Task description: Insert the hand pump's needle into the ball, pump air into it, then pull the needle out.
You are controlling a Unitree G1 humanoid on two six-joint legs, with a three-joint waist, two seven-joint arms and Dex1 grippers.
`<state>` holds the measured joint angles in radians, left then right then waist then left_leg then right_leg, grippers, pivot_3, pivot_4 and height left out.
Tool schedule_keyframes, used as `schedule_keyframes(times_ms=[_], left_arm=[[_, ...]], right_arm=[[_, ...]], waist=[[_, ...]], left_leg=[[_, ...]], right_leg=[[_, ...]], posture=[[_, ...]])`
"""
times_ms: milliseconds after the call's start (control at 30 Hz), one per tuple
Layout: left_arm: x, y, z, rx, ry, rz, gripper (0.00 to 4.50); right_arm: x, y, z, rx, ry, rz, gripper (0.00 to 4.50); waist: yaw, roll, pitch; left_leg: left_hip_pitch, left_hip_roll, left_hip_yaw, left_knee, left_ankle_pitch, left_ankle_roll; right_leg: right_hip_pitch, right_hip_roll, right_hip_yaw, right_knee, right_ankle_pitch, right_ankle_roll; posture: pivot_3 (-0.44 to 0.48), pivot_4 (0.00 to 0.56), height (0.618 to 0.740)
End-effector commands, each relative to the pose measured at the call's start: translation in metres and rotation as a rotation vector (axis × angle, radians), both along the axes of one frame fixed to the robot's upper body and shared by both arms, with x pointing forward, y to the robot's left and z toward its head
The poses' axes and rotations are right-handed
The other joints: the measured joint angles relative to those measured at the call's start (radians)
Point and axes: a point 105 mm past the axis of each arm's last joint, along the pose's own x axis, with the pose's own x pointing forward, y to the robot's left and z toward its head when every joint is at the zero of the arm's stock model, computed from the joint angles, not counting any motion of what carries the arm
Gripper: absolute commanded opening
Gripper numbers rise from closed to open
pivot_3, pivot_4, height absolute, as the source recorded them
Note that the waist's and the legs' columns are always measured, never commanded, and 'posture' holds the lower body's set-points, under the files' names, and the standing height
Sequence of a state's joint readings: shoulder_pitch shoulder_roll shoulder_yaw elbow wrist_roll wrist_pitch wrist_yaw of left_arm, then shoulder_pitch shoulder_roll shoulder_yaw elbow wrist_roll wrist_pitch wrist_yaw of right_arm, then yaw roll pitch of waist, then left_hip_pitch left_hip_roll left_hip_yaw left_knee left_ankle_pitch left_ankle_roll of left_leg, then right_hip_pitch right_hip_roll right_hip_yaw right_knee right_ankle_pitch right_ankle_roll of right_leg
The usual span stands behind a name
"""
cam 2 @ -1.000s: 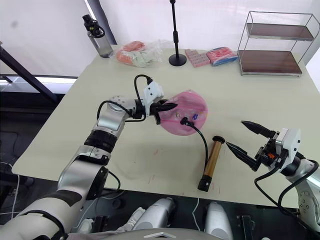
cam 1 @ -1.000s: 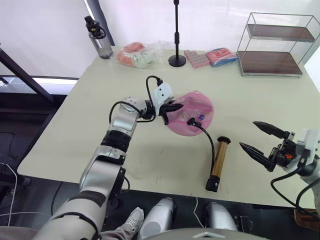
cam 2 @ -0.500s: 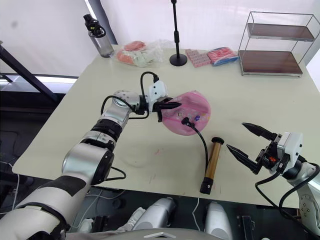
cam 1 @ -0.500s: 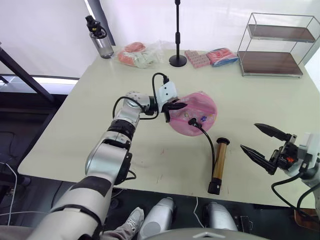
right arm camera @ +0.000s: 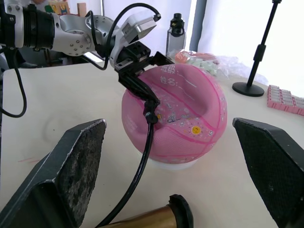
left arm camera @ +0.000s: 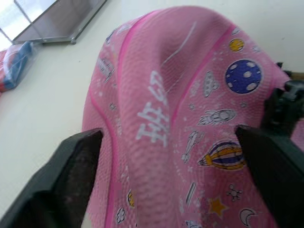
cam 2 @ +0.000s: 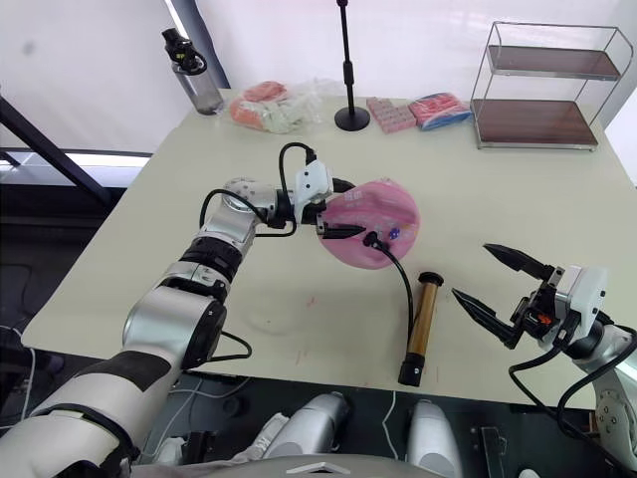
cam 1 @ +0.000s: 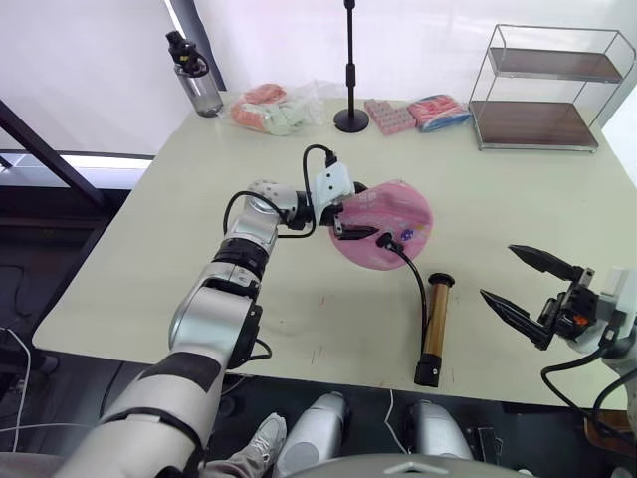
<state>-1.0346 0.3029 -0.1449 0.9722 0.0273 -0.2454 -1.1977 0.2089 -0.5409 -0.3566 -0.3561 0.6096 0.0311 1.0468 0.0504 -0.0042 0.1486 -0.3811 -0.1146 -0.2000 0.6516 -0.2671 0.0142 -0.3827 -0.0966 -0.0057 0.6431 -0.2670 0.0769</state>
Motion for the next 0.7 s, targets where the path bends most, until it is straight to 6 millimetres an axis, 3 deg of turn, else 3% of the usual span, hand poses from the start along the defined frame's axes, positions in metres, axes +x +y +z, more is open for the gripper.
schedule_keyframes(times_ms=[33, 233, 467, 700], left_arm=[[-0.006, -0.011, 0.023, -0.068, -0.046, -0.049, 4.48], [-0.011, -0.005, 0.043, -0.096, -0.078, -0.043, 4.48], [-0.013, 0.013, 0.036, -0.069, -0.053, 0.0, 4.48], [-0.016, 0.022, 0.05, -0.145, -0.045, 0.012, 4.48]], right_arm=[[-0.002, 0.002, 0.006, 0.0, -0.037, 0.022, 4.5], [-0.001, 0.001, 0.005, -0.003, -0.039, 0.031, 4.5], [0.0, 0.0, 0.004, -0.008, -0.043, 0.037, 4.5], [-0.001, -0.002, 0.003, -0.01, -0.045, 0.034, 4.5]], waist=[[-0.009, 0.0, 0.001], [-0.033, -0.001, 0.006], [-0.06, -0.001, 0.007], [-0.062, -0.002, 0.007]], left_leg=[[0.0, 0.0, 0.0, 0.0, 0.0, 0.0], [0.0, 0.0, 0.0, 0.001, 0.0, 0.0], [0.0, 0.0, 0.002, 0.001, 0.0, 0.0], [0.0, 0.0, 0.006, 0.002, 0.001, 0.0]], right_leg=[[0.0, 0.0, 0.0, 0.0, 0.0, 0.0], [-0.001, -0.001, 0.0, 0.002, 0.0, 0.0], [-0.004, -0.001, 0.003, 0.006, 0.0, 0.0], [-0.009, -0.001, 0.007, 0.014, 0.0, 0.0]], posture=[[0.0, 0.15, 0.736], [0.0, 0.15, 0.736], [0.0, 0.15, 0.736], [0.0, 0.15, 0.736]])
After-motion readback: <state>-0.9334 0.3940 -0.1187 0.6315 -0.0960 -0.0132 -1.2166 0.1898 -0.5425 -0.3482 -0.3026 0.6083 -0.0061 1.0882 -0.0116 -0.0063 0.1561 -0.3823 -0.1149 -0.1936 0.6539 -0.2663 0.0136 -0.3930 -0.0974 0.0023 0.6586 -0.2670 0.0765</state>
